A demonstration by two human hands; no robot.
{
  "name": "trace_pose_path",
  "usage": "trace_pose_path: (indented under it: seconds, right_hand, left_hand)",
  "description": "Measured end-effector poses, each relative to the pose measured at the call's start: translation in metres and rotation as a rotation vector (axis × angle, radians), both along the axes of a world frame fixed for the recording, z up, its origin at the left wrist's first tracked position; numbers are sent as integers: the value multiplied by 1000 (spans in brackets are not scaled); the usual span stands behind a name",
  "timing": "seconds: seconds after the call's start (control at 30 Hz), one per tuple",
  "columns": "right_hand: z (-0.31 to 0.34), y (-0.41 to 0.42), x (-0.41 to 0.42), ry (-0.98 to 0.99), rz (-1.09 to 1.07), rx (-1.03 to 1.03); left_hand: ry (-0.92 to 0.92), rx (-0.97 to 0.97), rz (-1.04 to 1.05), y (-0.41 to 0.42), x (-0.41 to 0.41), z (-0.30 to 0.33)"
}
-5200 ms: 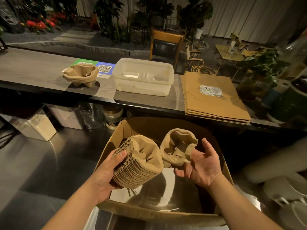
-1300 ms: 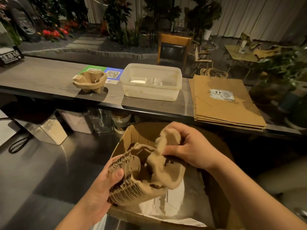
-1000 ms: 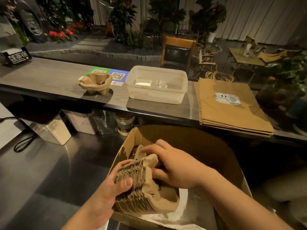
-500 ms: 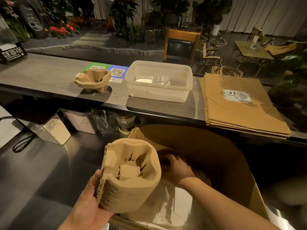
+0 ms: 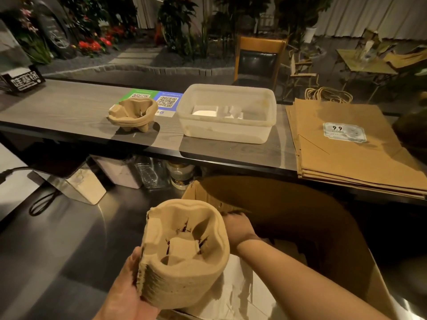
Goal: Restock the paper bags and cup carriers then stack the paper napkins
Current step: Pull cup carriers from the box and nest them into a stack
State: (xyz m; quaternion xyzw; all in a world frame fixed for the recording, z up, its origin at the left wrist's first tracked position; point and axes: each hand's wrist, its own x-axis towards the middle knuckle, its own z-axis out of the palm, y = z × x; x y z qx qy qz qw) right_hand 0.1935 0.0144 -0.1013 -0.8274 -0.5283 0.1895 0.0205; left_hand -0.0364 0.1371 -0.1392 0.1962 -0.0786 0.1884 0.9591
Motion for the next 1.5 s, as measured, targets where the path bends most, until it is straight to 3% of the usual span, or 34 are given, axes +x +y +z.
trace_pose_path:
  seconds: [0.1,0.2,0.27,0.37,0.43,0.57,0.67,0.83,0.93,1.1,1.17,1.33,1.5]
  right_hand:
    - [12,11,-6,80,-11,-104]
    - [17,18,-11,188,-94,-95]
    - [21,16,-12,235,-138,-47]
    - [22,6,-5,129,-195,66]
    - [19,-4,4,117,-361,161]
    - [23,-30,20,519,-773,384]
    - [40,-62,20,769,-828,538]
    - [83,-101,17,920,-687,596]
    - [105,-115,18,894,-655,645]
    - [141,-130,25,919,-579,775]
    - [160,-132,29,974,-450,759]
    - [210,-105,31,867,-4,356]
    - [242,-65,-3,409,154,-84]
  left_hand:
    - [-164,48,-150,-24,14,42]
    - [-7,197,-37,-38,17,72]
    - [31,193,-70,-43,15,72]
    - [106,151,-69,-42,11,74]
    - [167,79,-73,-42,7,72]
    - [219,-10,-161,-39,1,64]
    - [257,-38,-187,-35,0,58]
    - [423,-43,-78,-38,-1,62]
    - [479,85,34,-49,1,75]
    - [537,138,19,-55,1,98]
    - [578,154,-8,-57,4,100]
    - [627,267,-12,-62,2,106]
    - [608,393,-51,-66,-2,113]
